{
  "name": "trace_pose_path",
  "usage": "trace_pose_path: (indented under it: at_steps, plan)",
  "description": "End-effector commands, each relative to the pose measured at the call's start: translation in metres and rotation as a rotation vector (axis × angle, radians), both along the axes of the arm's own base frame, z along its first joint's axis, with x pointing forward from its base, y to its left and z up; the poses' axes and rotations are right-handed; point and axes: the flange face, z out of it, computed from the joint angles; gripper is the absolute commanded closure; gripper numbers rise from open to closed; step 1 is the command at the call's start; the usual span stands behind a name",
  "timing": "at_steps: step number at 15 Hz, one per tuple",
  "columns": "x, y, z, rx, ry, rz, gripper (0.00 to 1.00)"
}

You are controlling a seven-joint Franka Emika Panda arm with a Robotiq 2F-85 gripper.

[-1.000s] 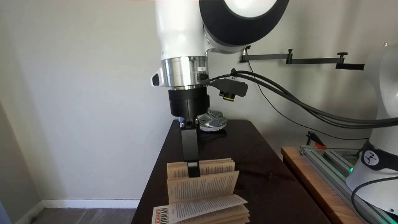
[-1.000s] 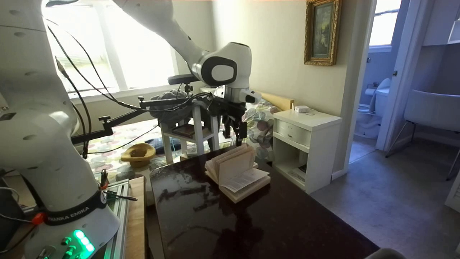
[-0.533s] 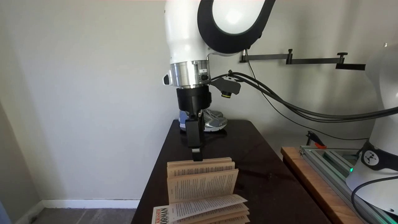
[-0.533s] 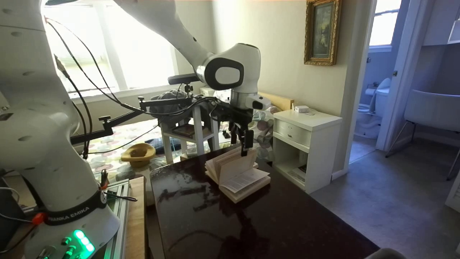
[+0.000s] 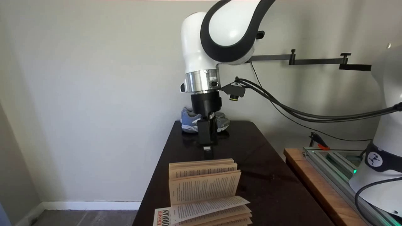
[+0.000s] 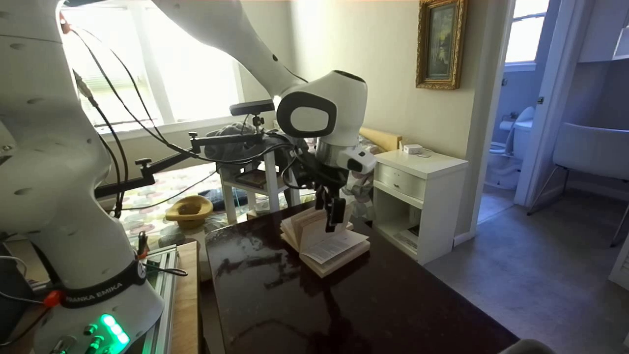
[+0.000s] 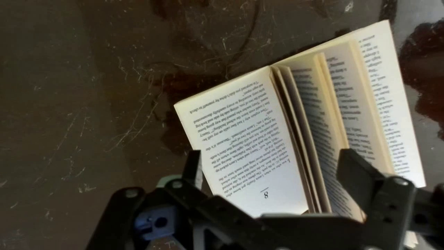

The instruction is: Close the purple book.

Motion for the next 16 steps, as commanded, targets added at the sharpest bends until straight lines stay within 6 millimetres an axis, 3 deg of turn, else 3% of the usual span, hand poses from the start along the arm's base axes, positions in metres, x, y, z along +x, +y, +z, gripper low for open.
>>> trace_pose_path:
  at_steps: [1,3,10,16]
  plan:
    - [-0.010,-0.019,-0.002,0.128,-0.051,0.016,0.00]
    - [-0.012,-0.029,-0.004,0.159,-0.058,0.037,0.00]
    - [-0.006,-0.027,-0.007,0.122,-0.031,0.024,0.00]
    - [-0.009,-0.060,-0.027,0.161,-0.054,0.056,0.00]
